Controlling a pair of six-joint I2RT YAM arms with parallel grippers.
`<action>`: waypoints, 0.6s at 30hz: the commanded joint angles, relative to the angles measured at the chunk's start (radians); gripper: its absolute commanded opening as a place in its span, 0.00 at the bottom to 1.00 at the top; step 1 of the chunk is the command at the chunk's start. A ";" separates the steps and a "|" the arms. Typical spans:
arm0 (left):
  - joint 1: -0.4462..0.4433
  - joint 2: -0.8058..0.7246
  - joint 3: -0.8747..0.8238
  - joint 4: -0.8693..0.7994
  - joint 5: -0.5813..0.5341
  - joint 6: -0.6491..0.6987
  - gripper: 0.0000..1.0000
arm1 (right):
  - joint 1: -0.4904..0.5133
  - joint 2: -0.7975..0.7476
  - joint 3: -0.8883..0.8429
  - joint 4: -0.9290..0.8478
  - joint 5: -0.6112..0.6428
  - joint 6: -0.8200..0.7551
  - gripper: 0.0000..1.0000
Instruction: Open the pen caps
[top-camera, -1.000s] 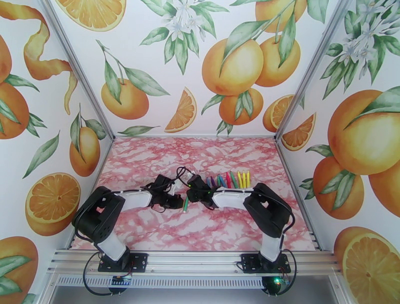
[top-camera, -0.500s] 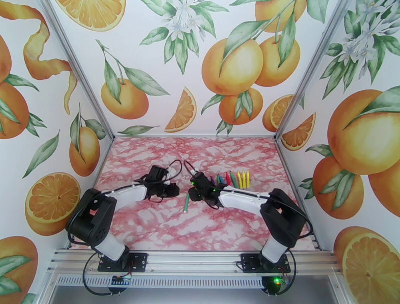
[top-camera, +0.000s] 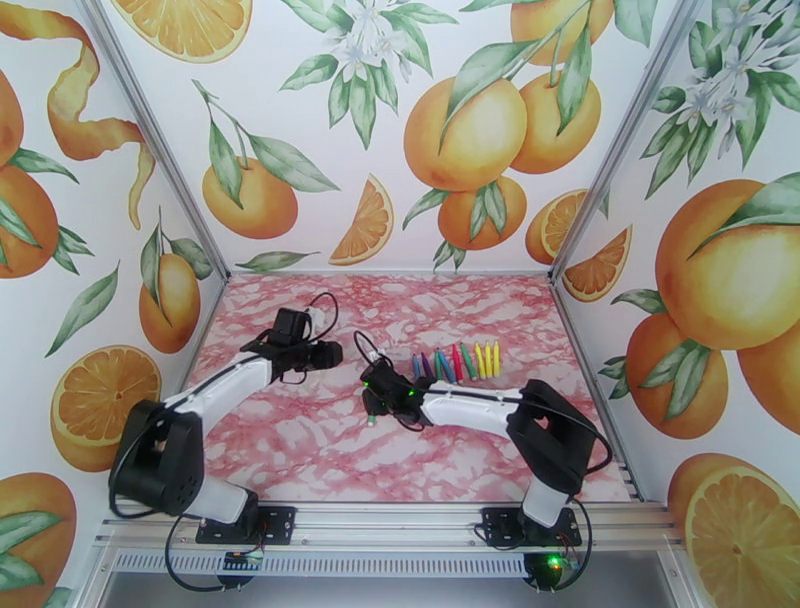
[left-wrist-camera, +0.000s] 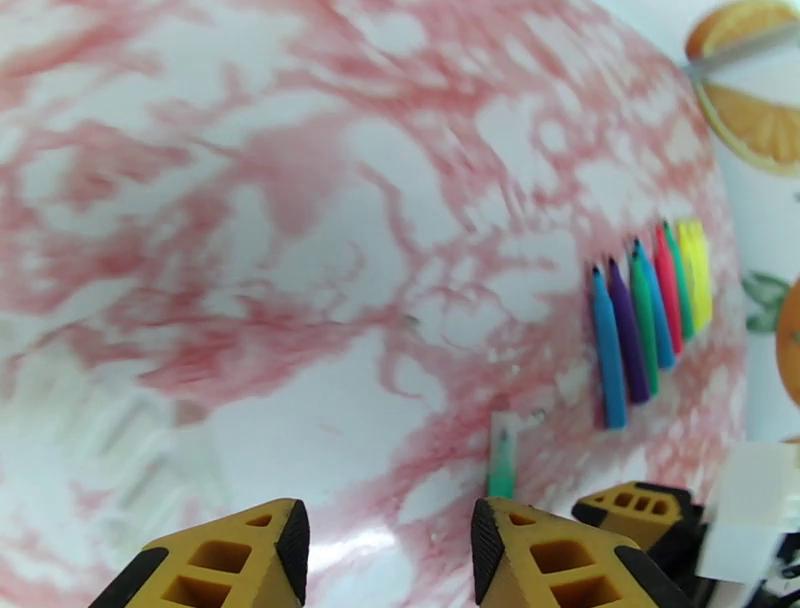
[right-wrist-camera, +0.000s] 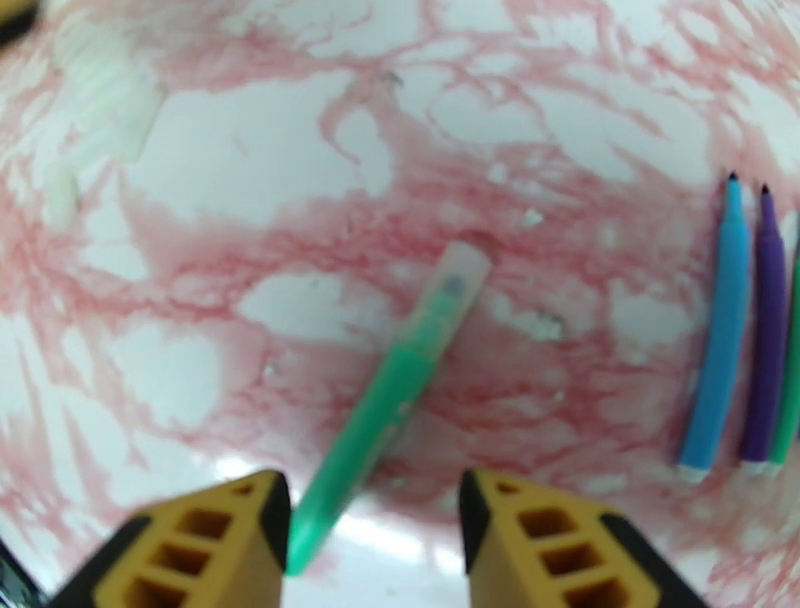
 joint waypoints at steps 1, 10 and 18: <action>0.024 -0.080 -0.038 -0.064 -0.065 0.014 0.51 | 0.010 0.039 0.033 0.001 0.051 0.053 0.50; 0.058 -0.162 -0.097 -0.070 -0.060 0.018 0.52 | 0.015 0.122 0.067 -0.017 0.064 0.052 0.48; 0.059 -0.163 -0.102 -0.067 -0.047 0.031 0.55 | 0.013 0.169 0.084 -0.055 0.063 0.025 0.37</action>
